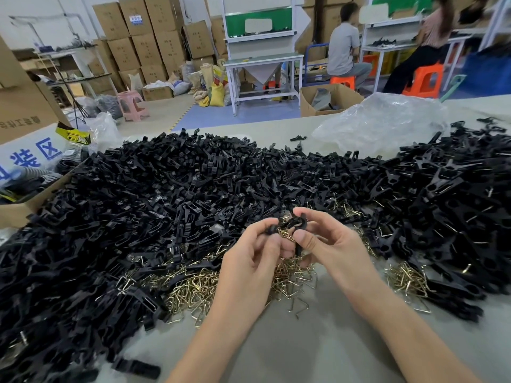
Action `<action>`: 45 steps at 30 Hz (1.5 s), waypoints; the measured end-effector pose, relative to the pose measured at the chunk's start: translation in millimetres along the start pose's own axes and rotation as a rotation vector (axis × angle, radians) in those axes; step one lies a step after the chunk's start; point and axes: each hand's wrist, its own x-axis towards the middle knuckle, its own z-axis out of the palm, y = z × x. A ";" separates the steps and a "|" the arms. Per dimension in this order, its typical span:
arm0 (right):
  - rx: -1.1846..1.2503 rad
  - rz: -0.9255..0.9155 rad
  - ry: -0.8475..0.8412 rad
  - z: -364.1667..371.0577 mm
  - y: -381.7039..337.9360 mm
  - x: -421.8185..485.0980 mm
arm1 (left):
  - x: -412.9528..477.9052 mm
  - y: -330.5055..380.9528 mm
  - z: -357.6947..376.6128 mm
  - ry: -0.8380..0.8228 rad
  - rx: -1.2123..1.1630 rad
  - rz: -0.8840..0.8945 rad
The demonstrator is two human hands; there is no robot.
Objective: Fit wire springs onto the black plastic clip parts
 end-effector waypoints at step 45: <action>-0.026 -0.033 -0.115 1.6 2.8 -0.5 | 2.9 5.0 -7.0 0.011 -0.104 -0.086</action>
